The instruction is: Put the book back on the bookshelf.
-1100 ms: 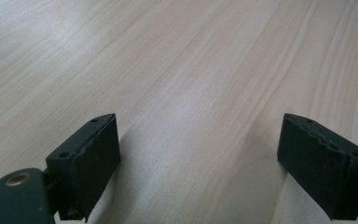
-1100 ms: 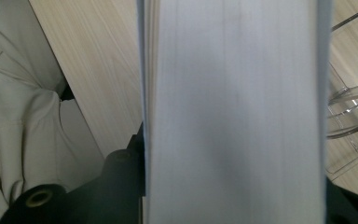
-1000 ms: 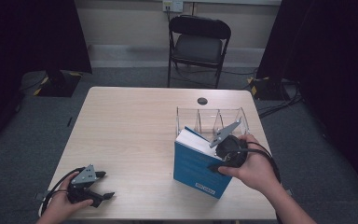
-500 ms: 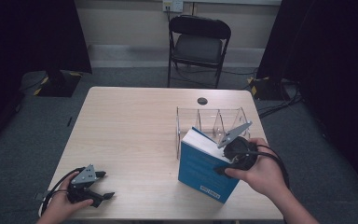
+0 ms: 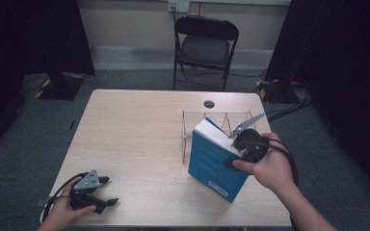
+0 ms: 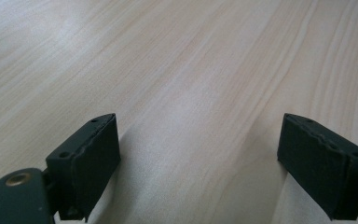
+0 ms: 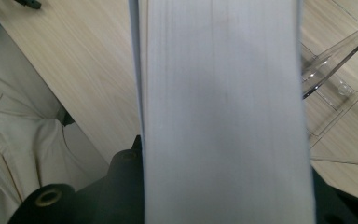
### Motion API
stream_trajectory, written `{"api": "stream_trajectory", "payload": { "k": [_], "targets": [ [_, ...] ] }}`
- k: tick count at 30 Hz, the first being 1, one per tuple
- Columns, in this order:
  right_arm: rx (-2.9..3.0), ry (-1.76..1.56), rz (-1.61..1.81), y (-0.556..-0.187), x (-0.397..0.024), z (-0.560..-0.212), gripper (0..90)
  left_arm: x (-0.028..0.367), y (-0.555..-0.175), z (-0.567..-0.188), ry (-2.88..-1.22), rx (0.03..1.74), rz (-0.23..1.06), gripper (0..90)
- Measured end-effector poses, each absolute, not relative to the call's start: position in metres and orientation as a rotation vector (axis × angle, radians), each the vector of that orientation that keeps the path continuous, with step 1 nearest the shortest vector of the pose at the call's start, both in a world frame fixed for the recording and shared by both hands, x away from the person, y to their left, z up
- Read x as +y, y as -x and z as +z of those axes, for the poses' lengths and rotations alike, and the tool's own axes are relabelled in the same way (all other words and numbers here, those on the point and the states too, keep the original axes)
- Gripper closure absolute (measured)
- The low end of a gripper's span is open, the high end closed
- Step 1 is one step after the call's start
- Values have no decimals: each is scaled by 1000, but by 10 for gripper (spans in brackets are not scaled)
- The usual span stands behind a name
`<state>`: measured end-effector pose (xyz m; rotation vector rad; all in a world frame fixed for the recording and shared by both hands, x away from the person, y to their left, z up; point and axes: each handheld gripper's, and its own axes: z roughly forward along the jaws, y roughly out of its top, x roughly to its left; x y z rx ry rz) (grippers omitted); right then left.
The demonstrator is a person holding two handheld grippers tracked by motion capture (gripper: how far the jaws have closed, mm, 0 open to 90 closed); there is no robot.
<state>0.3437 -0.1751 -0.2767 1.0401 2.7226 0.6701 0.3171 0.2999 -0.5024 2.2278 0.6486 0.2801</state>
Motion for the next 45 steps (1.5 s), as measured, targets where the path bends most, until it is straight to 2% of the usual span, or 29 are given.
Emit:
{"api": "stream_trajectory", "payload": {
  "k": [17,45],
  "targets": [
    [2645,-1191,675,-373,-168,-275,622,300,-317,-502,-2229,649,280,125],
    [2564,-1325,674,-397,-141,-284,622,300,-317,-502,-2227,653,281,126]
  ]
}}
